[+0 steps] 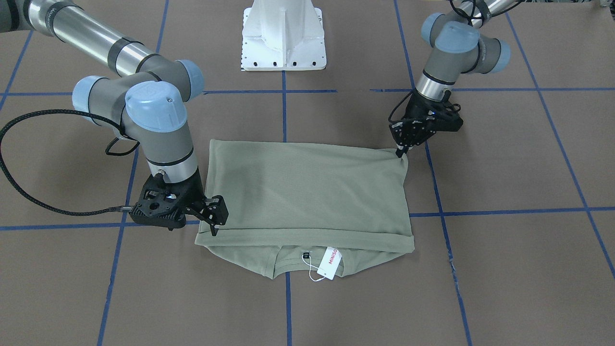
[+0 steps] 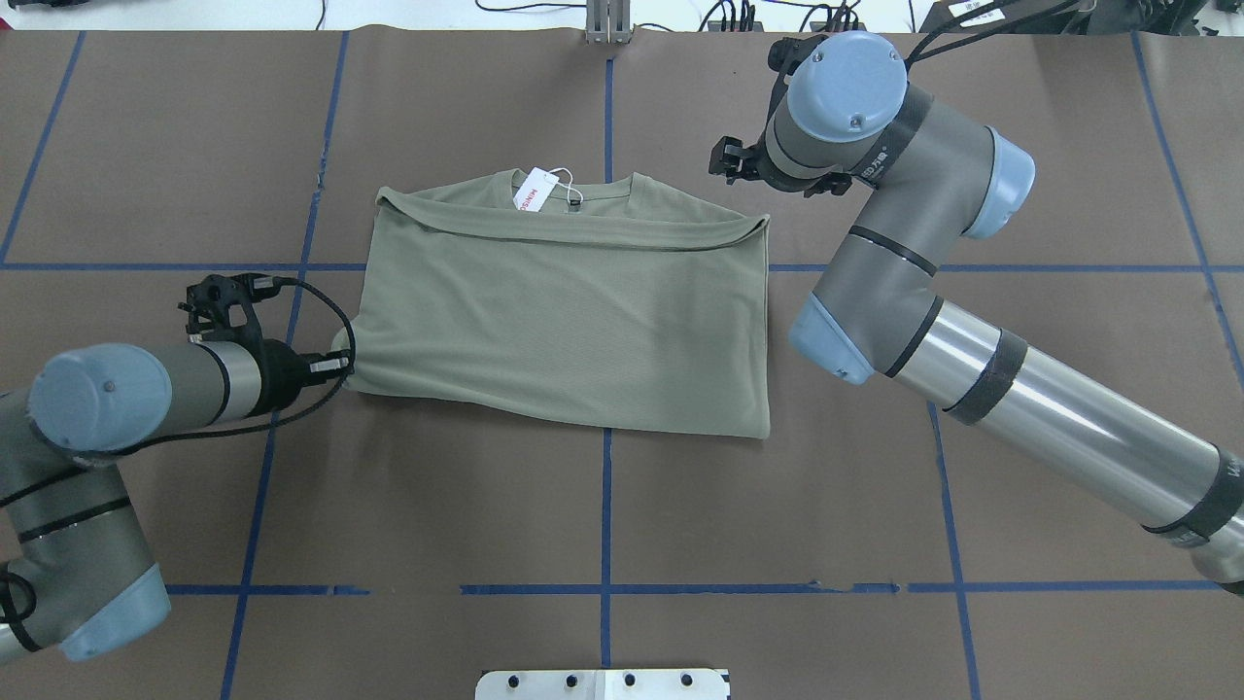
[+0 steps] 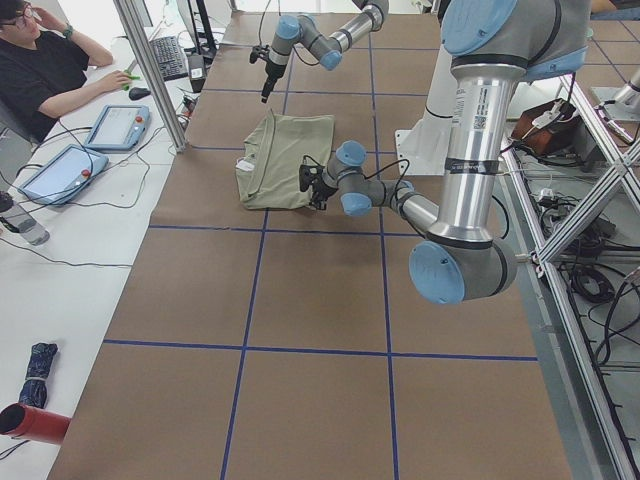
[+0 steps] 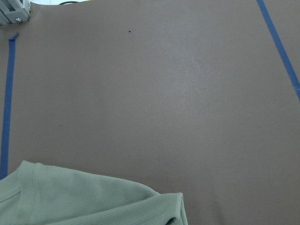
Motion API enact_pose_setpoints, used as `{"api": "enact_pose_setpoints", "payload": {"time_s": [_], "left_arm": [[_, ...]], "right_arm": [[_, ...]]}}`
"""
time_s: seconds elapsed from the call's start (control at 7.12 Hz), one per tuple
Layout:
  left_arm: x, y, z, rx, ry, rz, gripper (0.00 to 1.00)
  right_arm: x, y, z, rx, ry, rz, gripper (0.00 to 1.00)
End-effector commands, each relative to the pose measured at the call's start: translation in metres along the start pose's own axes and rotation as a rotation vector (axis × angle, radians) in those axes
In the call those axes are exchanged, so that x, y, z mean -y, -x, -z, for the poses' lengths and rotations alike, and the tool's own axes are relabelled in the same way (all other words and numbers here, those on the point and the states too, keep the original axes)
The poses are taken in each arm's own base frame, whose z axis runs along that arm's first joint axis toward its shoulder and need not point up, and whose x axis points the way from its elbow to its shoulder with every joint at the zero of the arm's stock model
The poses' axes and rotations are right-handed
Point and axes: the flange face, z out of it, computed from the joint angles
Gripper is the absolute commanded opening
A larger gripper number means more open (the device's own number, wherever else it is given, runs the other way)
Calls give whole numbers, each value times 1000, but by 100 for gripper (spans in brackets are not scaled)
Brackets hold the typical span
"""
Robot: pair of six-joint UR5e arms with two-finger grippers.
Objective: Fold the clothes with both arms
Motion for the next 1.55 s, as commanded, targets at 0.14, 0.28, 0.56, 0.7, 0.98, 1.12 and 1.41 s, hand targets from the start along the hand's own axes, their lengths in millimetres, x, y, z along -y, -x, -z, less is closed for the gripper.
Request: {"api": "enact_pose_setpoints", "payload": {"time_s": [0.14, 0.28, 0.56, 0.7, 0.98, 1.12, 1.41], "left_arm": [[152, 26, -55, 142, -159, -96, 0], [204, 19, -78, 191, -188, -111, 0], [280, 15, -123, 250, -219, -147, 0], [285, 25, -137, 245, -243, -164, 0], [284, 26, -118, 214, -255, -222, 99], [277, 9, -96, 130, -228, -236, 100], [254, 7, -62, 10, -176, -246, 100]], "right_arm": [[-5, 3, -1, 2, 5, 4, 100], [-8, 6, 2, 10, 6, 9, 100], [-15, 12, 6, 24, 9, 18, 100], [-21, 17, 7, 31, 13, 21, 100], [-44, 48, 11, 78, 22, 8, 100], [-49, 70, 14, 115, -7, -58, 100], [-64, 123, -17, 157, -44, -55, 93]]}}
